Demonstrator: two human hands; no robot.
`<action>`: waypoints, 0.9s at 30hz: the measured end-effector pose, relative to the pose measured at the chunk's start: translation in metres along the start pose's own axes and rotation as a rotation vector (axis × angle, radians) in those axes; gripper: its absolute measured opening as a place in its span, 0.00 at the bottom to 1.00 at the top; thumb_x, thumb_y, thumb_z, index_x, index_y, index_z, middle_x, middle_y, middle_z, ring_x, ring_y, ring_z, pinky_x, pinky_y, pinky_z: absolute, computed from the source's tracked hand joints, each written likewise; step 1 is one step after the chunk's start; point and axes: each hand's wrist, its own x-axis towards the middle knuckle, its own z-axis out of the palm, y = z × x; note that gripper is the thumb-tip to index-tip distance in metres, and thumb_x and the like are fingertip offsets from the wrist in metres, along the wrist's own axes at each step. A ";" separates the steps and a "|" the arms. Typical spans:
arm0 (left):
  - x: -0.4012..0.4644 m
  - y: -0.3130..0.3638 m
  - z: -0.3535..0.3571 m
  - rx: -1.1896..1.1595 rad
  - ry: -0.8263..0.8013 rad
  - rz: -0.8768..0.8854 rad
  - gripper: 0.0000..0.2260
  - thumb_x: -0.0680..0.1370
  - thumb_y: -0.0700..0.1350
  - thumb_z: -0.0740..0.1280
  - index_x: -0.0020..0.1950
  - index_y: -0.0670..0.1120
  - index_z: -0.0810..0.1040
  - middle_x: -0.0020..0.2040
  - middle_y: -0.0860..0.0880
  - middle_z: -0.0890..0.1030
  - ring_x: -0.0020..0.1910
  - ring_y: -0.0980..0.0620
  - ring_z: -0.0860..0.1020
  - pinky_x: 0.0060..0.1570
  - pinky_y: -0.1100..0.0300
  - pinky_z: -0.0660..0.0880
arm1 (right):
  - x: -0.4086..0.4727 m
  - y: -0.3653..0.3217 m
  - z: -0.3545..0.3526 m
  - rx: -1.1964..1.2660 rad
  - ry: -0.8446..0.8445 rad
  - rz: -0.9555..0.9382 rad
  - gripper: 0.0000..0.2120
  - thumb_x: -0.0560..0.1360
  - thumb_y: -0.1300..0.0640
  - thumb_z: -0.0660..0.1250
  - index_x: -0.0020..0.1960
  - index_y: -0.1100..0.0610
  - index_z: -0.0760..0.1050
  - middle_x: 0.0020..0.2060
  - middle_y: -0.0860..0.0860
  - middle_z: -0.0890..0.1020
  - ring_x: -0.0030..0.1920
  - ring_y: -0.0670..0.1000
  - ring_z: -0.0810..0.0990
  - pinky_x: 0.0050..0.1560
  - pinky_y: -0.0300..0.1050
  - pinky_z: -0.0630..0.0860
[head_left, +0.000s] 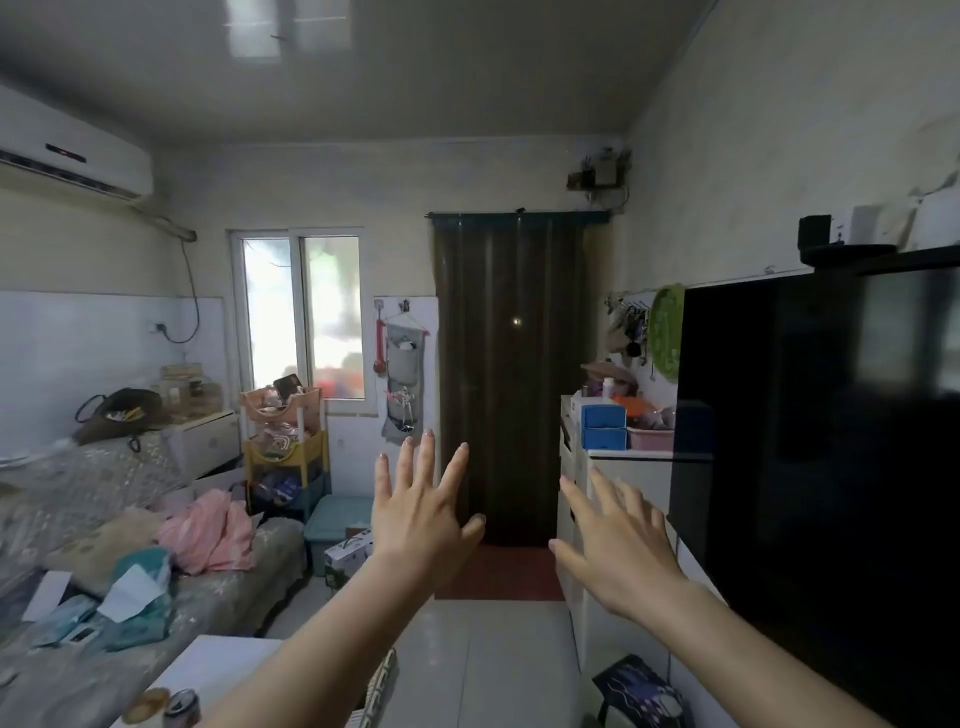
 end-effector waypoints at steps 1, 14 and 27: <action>0.002 -0.003 0.002 0.029 0.000 -0.003 0.35 0.74 0.66 0.51 0.74 0.58 0.37 0.77 0.43 0.38 0.75 0.41 0.37 0.70 0.42 0.35 | 0.003 -0.001 0.001 -0.002 0.000 0.010 0.33 0.76 0.41 0.54 0.74 0.48 0.43 0.76 0.55 0.47 0.75 0.60 0.46 0.72 0.60 0.51; 0.095 -0.001 0.081 0.041 0.007 -0.021 0.34 0.74 0.66 0.51 0.74 0.58 0.37 0.77 0.43 0.40 0.75 0.41 0.39 0.71 0.42 0.36 | 0.109 0.014 0.050 0.030 0.019 -0.004 0.32 0.76 0.41 0.55 0.74 0.48 0.44 0.76 0.55 0.49 0.75 0.60 0.47 0.72 0.61 0.52; 0.294 0.012 0.205 0.021 -0.024 -0.152 0.33 0.74 0.65 0.51 0.74 0.57 0.41 0.78 0.43 0.44 0.76 0.41 0.43 0.72 0.43 0.40 | 0.344 0.087 0.127 0.097 0.022 -0.128 0.31 0.76 0.43 0.57 0.74 0.50 0.48 0.75 0.55 0.55 0.74 0.58 0.52 0.72 0.59 0.54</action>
